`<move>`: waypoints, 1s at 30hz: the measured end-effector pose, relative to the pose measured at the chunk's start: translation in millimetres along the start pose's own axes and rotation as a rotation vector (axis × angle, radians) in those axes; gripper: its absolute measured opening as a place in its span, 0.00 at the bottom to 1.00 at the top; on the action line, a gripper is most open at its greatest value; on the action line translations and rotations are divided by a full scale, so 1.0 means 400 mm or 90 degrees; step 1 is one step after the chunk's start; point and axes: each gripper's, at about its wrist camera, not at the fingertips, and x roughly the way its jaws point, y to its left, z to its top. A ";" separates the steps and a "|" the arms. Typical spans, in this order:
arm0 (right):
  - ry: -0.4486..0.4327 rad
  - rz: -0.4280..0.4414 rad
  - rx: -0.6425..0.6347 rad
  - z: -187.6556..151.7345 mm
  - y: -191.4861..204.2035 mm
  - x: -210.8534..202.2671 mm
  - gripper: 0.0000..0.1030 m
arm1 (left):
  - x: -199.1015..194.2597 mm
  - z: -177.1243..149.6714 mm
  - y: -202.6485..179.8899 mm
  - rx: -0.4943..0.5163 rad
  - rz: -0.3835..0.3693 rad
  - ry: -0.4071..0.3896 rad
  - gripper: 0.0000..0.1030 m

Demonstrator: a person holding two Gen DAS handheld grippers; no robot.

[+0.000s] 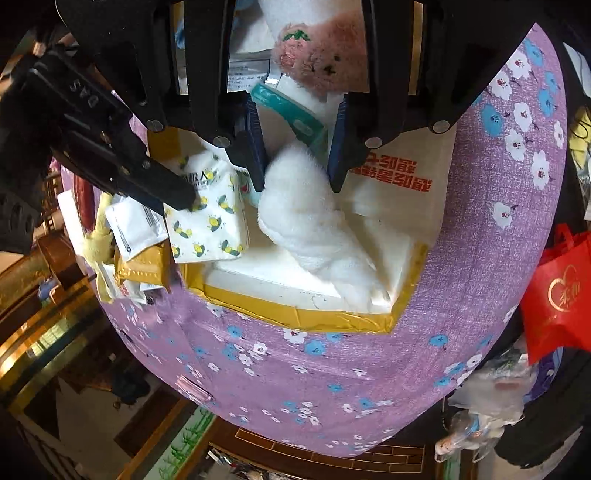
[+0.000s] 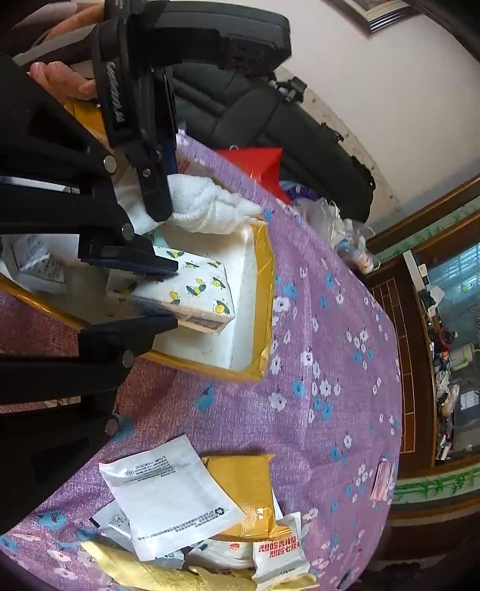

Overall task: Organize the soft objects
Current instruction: 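Carry the towel and tissue pack over the white tray and release both, then grasp the yellow cloth with the left tool while the right tool grasps the red packet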

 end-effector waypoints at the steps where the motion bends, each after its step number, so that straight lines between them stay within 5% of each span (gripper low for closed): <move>1: -0.003 -0.001 -0.002 0.000 0.004 0.001 0.25 | -0.003 0.000 0.003 -0.006 -0.004 0.000 0.31; 4: -0.021 0.006 -0.011 -0.001 0.009 -0.011 0.37 | -0.025 -0.004 0.022 -0.042 -0.022 -0.025 0.45; 6: -0.042 0.007 -0.004 -0.004 0.007 -0.031 0.58 | -0.056 -0.016 0.032 -0.067 -0.043 -0.057 0.49; 7: -0.059 0.010 0.002 -0.006 0.003 -0.045 0.61 | -0.071 -0.020 0.032 -0.072 -0.045 -0.068 0.49; 14: -0.070 0.076 0.005 -0.074 -0.021 -0.149 0.62 | -0.165 -0.133 -0.047 -0.108 -0.070 -0.159 0.57; 18: -0.047 0.109 0.010 -0.129 -0.055 -0.181 0.62 | -0.146 -0.200 -0.130 -0.121 -0.082 -0.153 0.58; 25: -0.051 0.094 0.065 -0.188 -0.175 -0.258 0.62 | -0.112 -0.237 -0.291 -0.056 -0.059 -0.161 0.58; 30: -0.075 0.066 0.086 -0.212 -0.244 -0.318 0.62 | -0.064 -0.245 -0.359 -0.038 -0.040 -0.117 0.57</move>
